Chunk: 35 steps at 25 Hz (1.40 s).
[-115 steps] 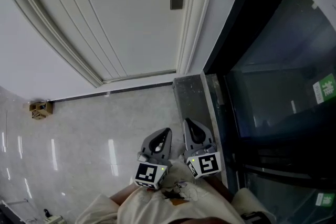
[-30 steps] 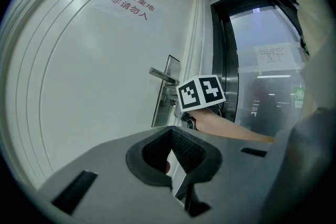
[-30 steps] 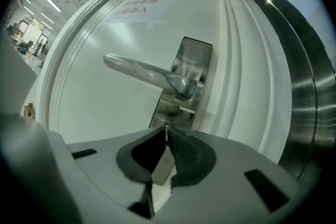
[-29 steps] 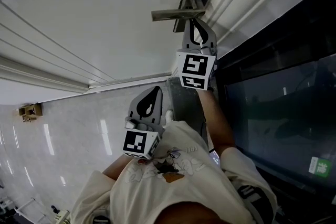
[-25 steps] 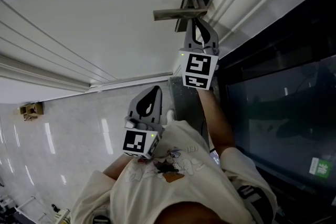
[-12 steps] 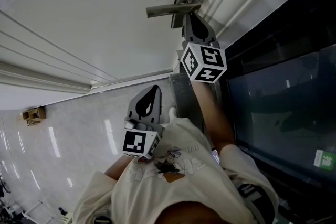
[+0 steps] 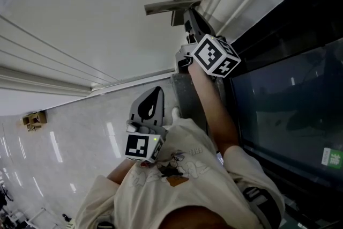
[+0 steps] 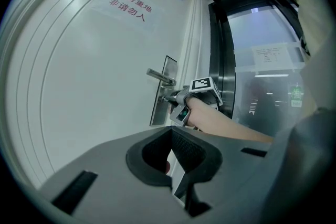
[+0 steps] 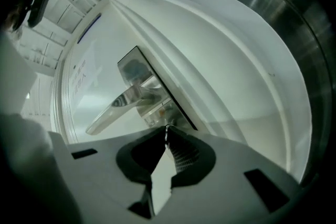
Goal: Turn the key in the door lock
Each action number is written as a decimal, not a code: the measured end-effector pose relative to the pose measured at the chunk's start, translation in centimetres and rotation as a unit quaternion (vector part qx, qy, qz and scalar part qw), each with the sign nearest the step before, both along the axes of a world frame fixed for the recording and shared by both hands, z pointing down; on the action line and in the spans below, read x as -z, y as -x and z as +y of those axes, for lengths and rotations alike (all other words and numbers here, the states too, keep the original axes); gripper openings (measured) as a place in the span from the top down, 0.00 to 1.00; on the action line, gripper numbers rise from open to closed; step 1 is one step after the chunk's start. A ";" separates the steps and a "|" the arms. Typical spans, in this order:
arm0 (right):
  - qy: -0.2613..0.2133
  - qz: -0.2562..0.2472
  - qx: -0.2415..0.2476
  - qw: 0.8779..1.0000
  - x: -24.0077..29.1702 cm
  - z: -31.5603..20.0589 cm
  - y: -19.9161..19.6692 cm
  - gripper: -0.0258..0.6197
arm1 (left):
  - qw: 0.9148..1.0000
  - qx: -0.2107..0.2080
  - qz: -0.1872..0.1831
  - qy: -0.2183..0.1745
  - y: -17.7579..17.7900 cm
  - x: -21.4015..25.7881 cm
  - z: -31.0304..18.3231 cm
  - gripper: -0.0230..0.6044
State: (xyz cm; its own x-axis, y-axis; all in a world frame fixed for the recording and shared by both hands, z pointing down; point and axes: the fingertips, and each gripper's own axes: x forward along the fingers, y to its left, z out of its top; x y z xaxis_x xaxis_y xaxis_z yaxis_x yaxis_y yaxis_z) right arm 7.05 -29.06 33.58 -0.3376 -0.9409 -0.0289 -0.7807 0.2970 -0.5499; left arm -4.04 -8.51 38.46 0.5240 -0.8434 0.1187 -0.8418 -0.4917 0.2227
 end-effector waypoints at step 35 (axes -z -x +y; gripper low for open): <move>0.118 -0.467 0.072 0.874 -1.7 -0.3 -0.5 0.92 | 1.000 0.007 -0.017 -0.005 0.0 0.6 1.2 0.95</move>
